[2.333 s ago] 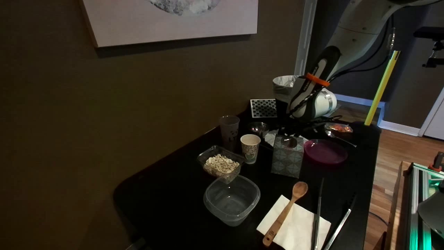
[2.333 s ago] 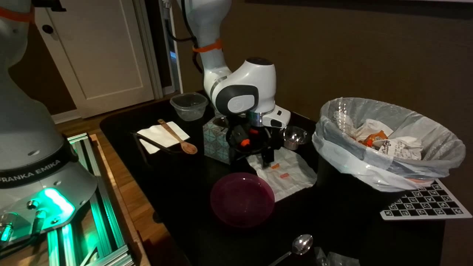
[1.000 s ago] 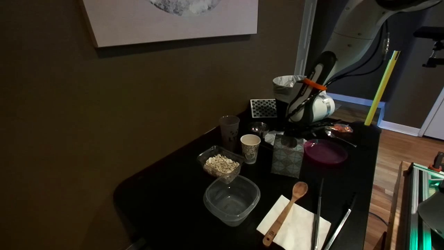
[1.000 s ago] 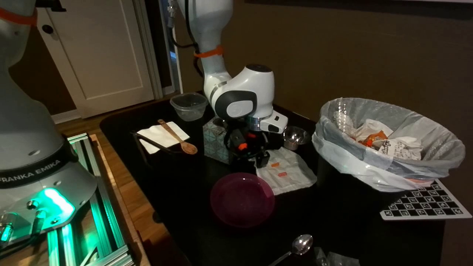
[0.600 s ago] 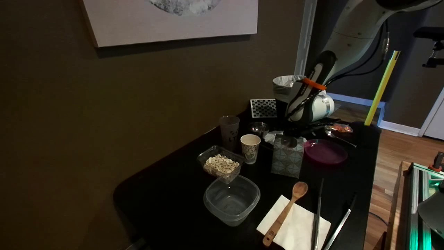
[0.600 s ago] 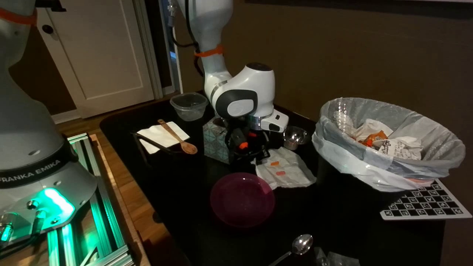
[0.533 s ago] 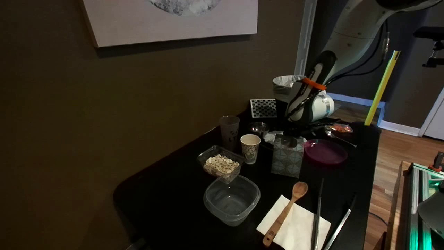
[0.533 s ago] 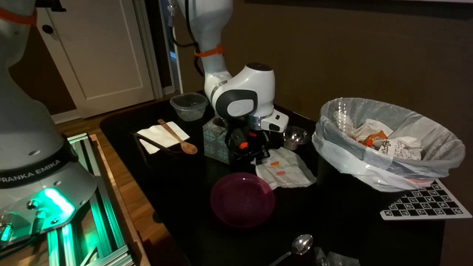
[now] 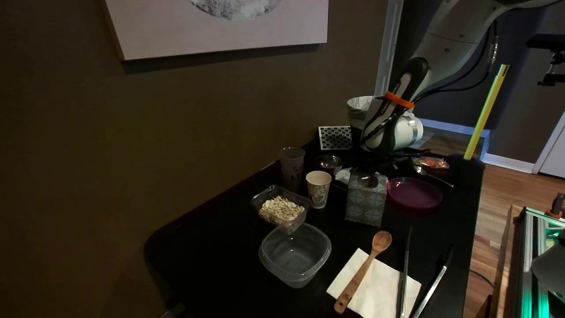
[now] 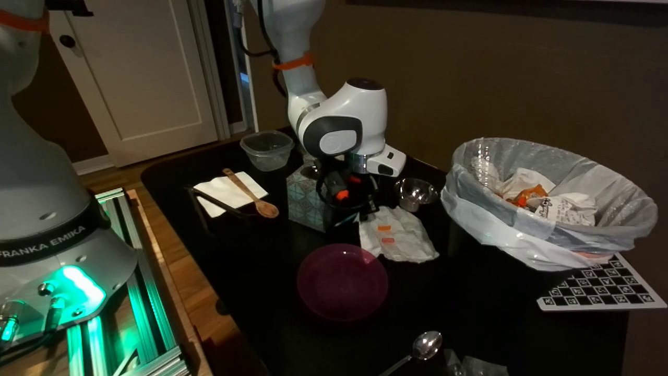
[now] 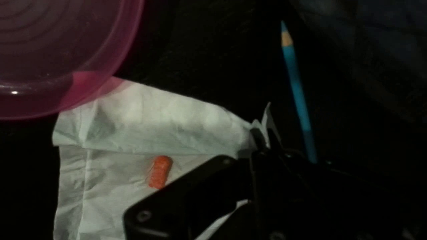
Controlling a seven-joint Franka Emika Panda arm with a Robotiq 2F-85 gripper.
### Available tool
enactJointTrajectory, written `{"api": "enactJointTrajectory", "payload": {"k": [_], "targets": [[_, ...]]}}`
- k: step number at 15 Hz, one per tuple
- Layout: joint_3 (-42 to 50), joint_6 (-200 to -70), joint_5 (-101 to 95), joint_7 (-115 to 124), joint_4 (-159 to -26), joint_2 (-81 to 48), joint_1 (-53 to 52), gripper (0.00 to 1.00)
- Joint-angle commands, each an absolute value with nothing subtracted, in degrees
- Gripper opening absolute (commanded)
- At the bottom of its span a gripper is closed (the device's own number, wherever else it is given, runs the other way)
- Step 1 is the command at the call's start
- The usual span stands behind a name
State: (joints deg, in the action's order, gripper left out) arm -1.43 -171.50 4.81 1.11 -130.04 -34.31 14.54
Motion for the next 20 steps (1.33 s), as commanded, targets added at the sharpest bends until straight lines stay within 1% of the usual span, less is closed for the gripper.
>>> {"api": "enactJointTrajectory", "payload": {"k": [1, 6, 12, 17, 20], "targets": [[-2.5, -168.1, 7.0, -0.3, -131.0, -31.0, 16.5, 0.00], [-3.2, -167.1, 9.6, -2.0, -129.9, -29.4, 20.2, 0.00], [-1.7, -170.6, 9.2, -4.6, -128.7, -29.9, 21.6, 0.00], [-2.2, -177.6, 8.0, -7.8, -128.2, -33.0, 23.2, 0.00], [-0.4, -183.2, 5.4, -8.0, -127.9, -35.8, 22.4, 0.00]]}}
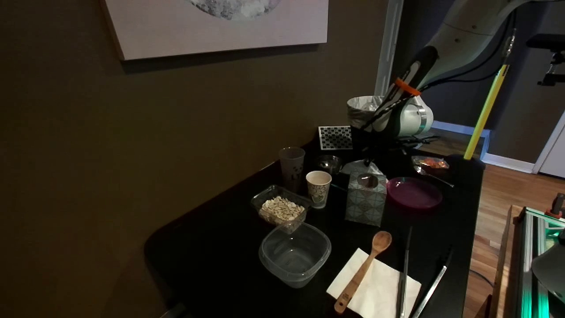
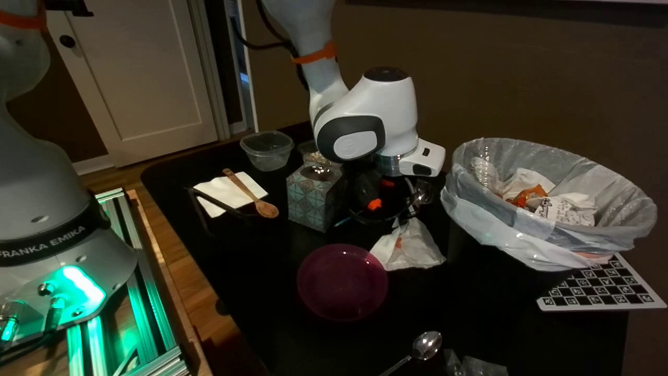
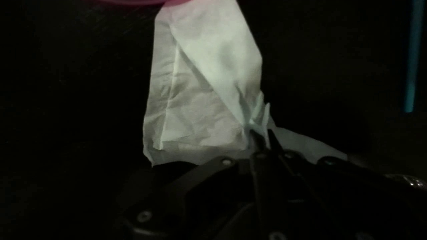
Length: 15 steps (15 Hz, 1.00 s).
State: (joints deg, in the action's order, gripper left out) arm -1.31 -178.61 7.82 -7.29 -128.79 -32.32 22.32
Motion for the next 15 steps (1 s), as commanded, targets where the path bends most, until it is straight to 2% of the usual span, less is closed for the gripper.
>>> {"api": "enactJointTrajectory", "payload": {"k": [1, 7, 8, 9, 10, 12, 15], "targets": [[0.3, -184.5, 4.7, -7.8, -127.8, -36.7, 22.0, 0.00], [3.5, -189.5, 1.2, -6.7, -126.9, -41.1, 21.1, 0.00], [3.7, -189.7, 0.9, -6.6, -126.7, -41.5, 21.1, 0.03], [4.1, -189.8, 0.7, -6.5, -126.4, -41.9, 21.0, 0.09], [4.2, -189.7, 0.5, -6.5, -126.0, -42.3, 21.0, 0.24], [4.7, -189.4, 0.3, -6.3, -125.4, -42.8, 20.6, 0.36], [5.0, -189.6, 0.0, -6.4, -124.9, -43.0, 20.4, 0.60]]}}
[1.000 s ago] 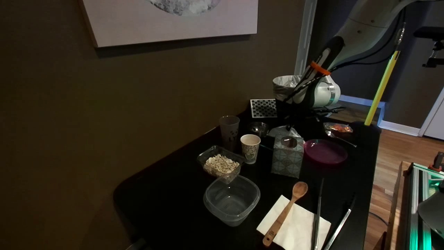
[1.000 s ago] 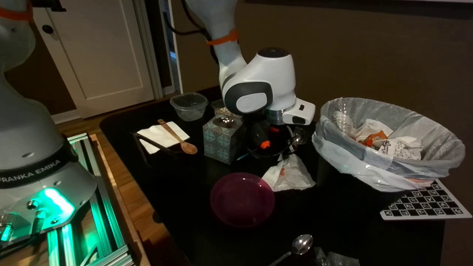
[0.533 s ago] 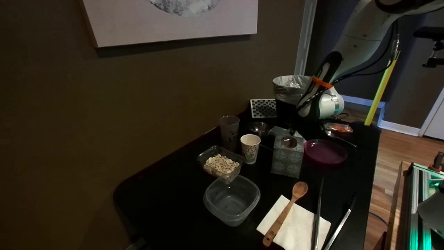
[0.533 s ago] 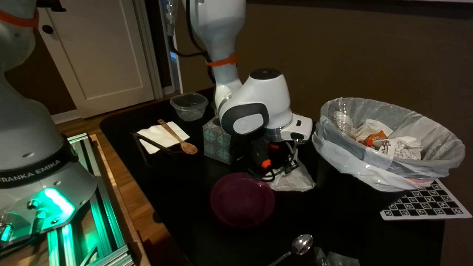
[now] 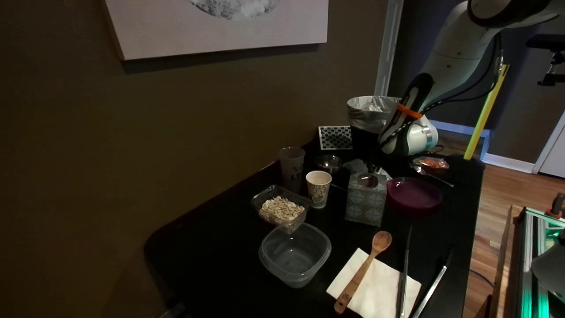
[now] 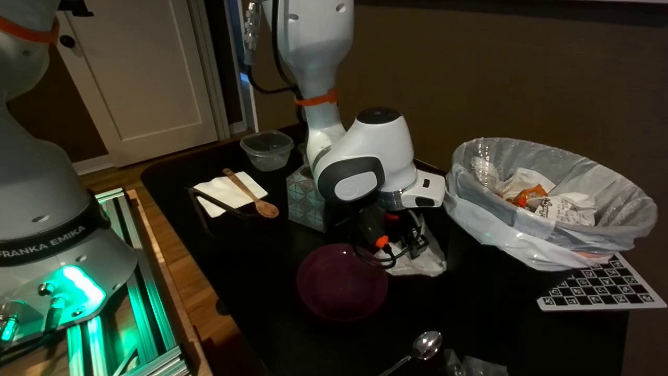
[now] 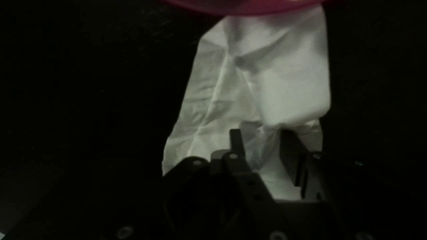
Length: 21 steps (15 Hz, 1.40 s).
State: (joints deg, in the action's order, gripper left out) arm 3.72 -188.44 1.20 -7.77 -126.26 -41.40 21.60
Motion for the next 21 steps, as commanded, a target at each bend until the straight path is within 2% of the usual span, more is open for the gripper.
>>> {"api": "enactJointTrajectory", "payload": {"k": [1, 5, 11, 15, 21], "targets": [[5.0, -189.6, -0.3, -6.6, -124.7, -43.1, 20.5, 0.67], [4.7, -189.5, -0.8, -6.8, -124.4, -44.0, 21.0, 0.98], [4.3, -189.5, -0.8, -6.7, -124.2, -45.8, 21.7, 1.00], [4.0, -189.5, -0.9, -6.6, -123.9, -45.6, 21.7, 0.61], [3.8, -189.5, -0.8, -6.6, -123.6, -45.1, 21.5, 0.16]]}}
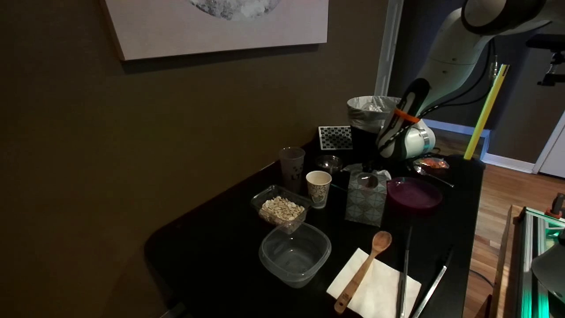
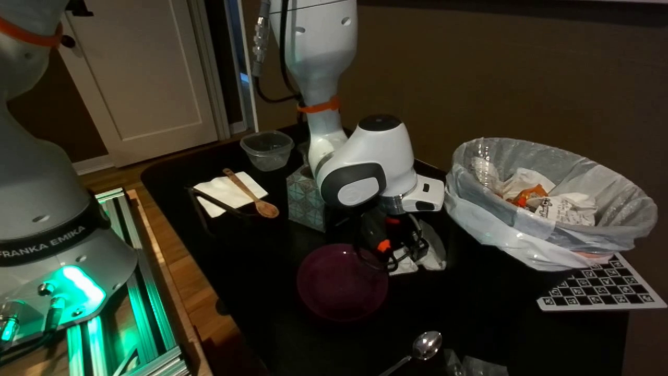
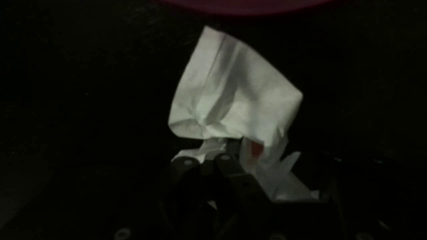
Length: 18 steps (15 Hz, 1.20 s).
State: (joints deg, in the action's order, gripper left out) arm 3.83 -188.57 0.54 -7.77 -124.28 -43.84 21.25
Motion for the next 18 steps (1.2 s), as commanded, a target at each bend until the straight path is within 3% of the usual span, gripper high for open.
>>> {"api": "enactJointTrajectory", "payload": {"k": [1, 2, 11, 18], "targets": [[3.9, -189.6, -0.8, -6.6, -123.7, -44.9, 21.4, 0.08], [3.8, -189.6, -0.8, -6.6, -124.0, -44.5, 21.4, 0.02], [3.9, -187.8, -0.7, -6.2, -130.2, -36.0, 19.0, 0.02], [1.8, -182.4, -2.6, -7.7, -140.1, -20.5, 20.2, 0.03]]}}
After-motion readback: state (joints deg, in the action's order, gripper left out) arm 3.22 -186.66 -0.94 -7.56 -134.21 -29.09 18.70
